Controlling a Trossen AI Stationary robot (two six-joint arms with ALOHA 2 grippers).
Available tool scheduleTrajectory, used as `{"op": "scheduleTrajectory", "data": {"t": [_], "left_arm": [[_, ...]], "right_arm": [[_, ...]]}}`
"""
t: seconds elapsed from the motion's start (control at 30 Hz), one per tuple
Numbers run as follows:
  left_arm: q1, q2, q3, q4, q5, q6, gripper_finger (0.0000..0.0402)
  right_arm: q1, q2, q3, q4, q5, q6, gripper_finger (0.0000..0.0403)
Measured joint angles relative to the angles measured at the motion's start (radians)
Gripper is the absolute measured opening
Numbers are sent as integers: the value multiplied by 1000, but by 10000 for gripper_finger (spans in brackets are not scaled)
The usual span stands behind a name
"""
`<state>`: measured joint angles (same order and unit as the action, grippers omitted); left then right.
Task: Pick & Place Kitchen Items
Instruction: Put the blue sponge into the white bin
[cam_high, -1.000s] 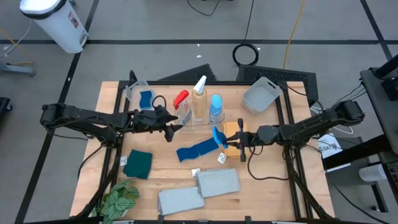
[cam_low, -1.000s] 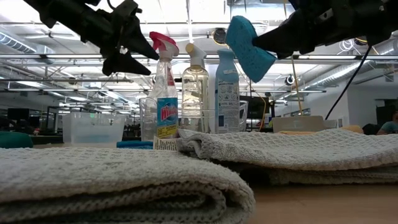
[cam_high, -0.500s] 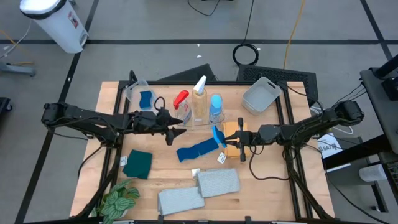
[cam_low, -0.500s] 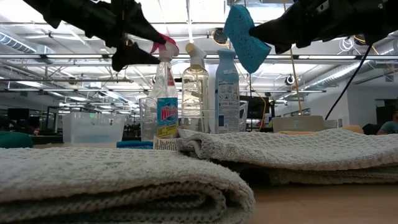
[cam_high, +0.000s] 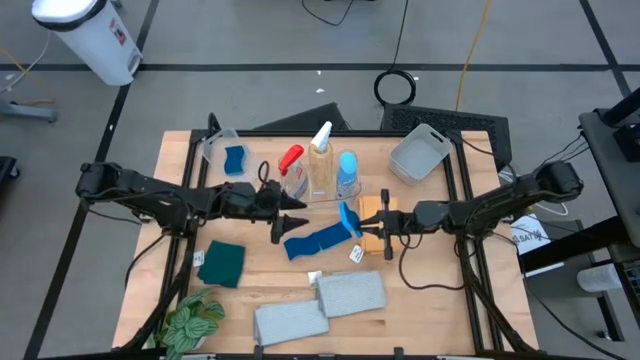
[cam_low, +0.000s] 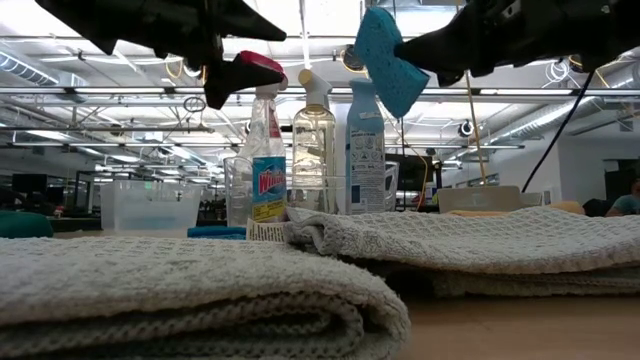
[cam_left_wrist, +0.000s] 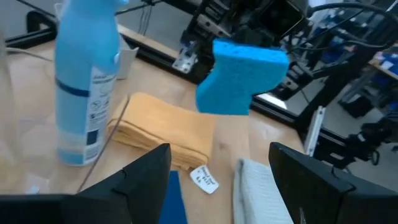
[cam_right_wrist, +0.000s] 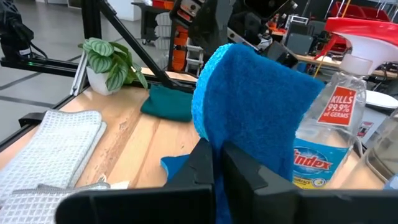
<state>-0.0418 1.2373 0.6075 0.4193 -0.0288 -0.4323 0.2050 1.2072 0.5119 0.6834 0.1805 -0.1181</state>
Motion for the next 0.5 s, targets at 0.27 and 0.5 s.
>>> {"op": "scheduleTrajectory", "data": {"t": [0.27, 0.5], "left_arm": [[0, 1, 0, 2, 3, -8, 273], [-10, 1, 0, -3, 4, -74, 273]], "right_arm": [[0, 125, 94, -9, -2, -13, 0], [0, 251, 201, -83, -1, -80, 0]]}}
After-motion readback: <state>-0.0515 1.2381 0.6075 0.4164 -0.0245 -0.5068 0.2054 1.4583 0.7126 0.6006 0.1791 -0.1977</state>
